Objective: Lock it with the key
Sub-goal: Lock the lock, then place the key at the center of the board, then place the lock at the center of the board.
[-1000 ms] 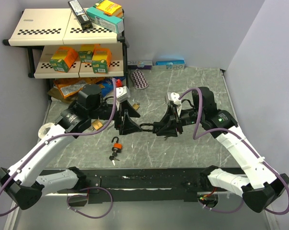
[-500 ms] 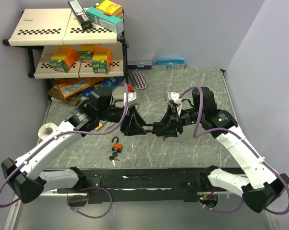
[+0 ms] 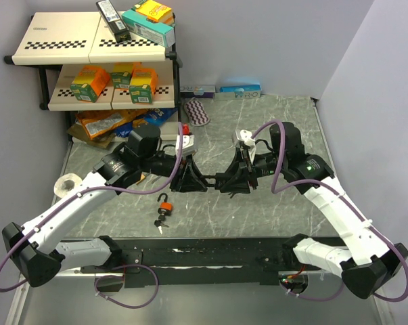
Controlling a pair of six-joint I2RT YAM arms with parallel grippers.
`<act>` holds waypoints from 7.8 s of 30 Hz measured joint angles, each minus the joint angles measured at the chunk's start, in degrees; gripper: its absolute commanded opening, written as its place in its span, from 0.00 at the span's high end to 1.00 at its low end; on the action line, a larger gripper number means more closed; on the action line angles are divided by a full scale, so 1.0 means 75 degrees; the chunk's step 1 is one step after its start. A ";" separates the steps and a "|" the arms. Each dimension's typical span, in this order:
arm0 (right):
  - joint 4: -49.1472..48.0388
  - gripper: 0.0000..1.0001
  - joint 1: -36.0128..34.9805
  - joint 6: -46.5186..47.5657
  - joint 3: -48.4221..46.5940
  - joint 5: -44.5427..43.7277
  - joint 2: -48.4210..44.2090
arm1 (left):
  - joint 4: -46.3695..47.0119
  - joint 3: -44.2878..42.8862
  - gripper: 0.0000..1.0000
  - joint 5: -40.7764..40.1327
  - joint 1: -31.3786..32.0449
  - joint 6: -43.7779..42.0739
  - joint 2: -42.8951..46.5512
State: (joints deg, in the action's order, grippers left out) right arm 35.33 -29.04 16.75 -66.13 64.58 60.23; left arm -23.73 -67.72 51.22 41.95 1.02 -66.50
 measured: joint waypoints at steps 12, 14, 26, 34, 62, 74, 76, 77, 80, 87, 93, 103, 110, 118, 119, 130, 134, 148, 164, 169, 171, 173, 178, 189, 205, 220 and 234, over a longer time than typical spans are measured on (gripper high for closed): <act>0.0035 1.00 -0.0032 0.0038 0.0000 -0.0006 0.0035 | -0.0364 0.0000 0.99 -0.0134 0.0020 -0.0504 -0.0006; 0.0035 1.00 -0.0044 0.0029 0.0000 -0.0012 0.0050 | -0.0364 0.0000 0.99 -0.0119 0.0020 -0.0452 -0.0017; 0.0102 1.00 -0.0297 -0.0425 0.0006 -0.0082 0.0052 | -0.0297 -0.0009 0.99 -0.0143 0.0329 0.0548 -0.0070; 0.0096 1.00 -0.0323 -0.0956 0.0055 -0.0087 0.0064 | -0.0131 -0.0012 0.99 -0.0210 0.0484 0.1035 -0.0210; -0.0691 1.00 -0.0388 -0.2122 0.0548 0.0312 0.0003 | 0.0507 0.0003 0.99 0.0131 0.0731 0.2119 -0.0629; -0.0466 1.00 -0.0446 -0.1985 0.0560 0.0507 0.0044 | 0.0577 0.0064 0.99 0.0382 0.0731 0.2285 -0.0632; -0.0332 0.98 -0.0446 -0.1833 0.0551 0.0484 0.0052 | 0.0793 0.0283 0.99 0.0393 0.0662 0.2311 -0.0516; -0.0274 0.84 -0.0446 -0.1737 0.0530 0.0440 0.0052 | 0.0915 0.0414 0.99 0.0425 0.0557 0.2326 -0.0437; -0.0280 0.39 -0.0379 -0.1434 0.0440 0.0221 0.0274 | 0.1154 0.0708 0.99 0.0449 0.0160 0.2186 -0.0321; -0.0268 0.09 0.0513 -0.0839 0.0122 0.0385 0.0350 | 0.1507 0.1023 0.99 0.0259 -0.0758 0.1580 -0.0041; 0.0300 0.10 0.1218 -0.0227 -0.0201 0.0458 0.0300 | 0.1396 0.1227 0.99 0.0236 -0.1320 0.1174 0.0335; 0.0440 0.22 0.1224 -0.0006 -0.0201 0.0513 0.0265 | 0.0778 0.1227 0.99 0.0664 -0.1268 0.0481 0.0277; 0.0437 0.51 0.0857 0.0216 -0.0201 0.0463 0.0353 | 0.0676 0.1227 0.99 0.0673 -0.0935 0.0376 0.0274; 0.0452 0.73 0.0539 0.0329 -0.0189 0.0210 0.0385 | 0.0793 0.1230 0.99 0.0729 -0.0866 0.0463 0.0274; 0.0466 0.75 0.0539 0.0356 -0.0189 0.0187 0.0388 | 0.0804 0.1230 0.99 0.0729 -0.0866 0.0481 0.0274; 0.0807 0.84 0.0539 0.0580 -0.0189 0.0096 0.0417 | 0.0898 0.1265 0.99 0.0775 -0.0848 0.0560 0.0286; 0.0828 1.00 0.0539 0.0612 -0.0189 0.0119 0.0455 | 0.0895 0.1265 0.99 0.0804 -0.0848 0.0565 0.0289; 0.2267 1.00 0.2028 0.1664 -0.0428 0.0723 0.0659 | 0.0417 0.1527 0.99 0.0816 -0.1373 -0.0221 0.0629; 0.0682 1.00 0.3427 -0.0117 -0.1801 -0.1988 0.4520 | 0.0265 0.1918 0.99 -0.0632 -0.1617 -0.0350 0.0163; 0.0055 1.00 0.3427 -0.0871 -0.2576 -0.2576 0.5963 | 0.0277 0.1944 0.99 -0.1099 -0.1623 -0.0117 -0.0184; -0.0128 1.00 0.3427 -0.1113 -0.2973 -0.2719 0.6435 | 0.0277 0.1961 0.99 -0.1215 -0.1617 -0.0052 -0.0297; -0.0329 1.00 0.3427 -0.1341 -0.3348 -0.2804 0.6831 | 0.0274 0.1973 0.99 -0.1282 -0.1617 -0.0017 -0.0425; -0.0711 1.00 0.3427 -0.1842 -0.3570 -0.2970 0.7376 | 0.0309 0.2002 0.99 -0.1416 -0.1582 0.0020 -0.0650; -0.0493 1.00 0.3742 -0.1859 -0.3130 -0.3596 0.7618 | 0.0460 0.2075 0.99 -0.1419 -0.1475 0.0041 -0.0659; 0.0592 0.69 0.5963 -0.0221 -0.1253 -0.4479 0.6569 | 0.0495 0.2119 0.99 -0.1641 -0.1005 0.0012 -0.0991; 0.0565 0.01 0.5575 0.0595 -0.0933 -0.3620 0.4683 | -0.0047 0.1757 0.99 -0.1568 -0.0831 0.0356 -0.1772; -0.0970 0.00 0.0737 0.1947 0.2087 -0.3319 0.0283 | -0.0297 0.1239 0.99 0.0303 -0.1055 0.1702 -0.2763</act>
State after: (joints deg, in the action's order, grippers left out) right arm 28.05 -23.51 31.35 -50.48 39.68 62.35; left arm -25.96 -58.43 53.49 34.04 13.78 -87.22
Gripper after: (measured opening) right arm 0.997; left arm 0.112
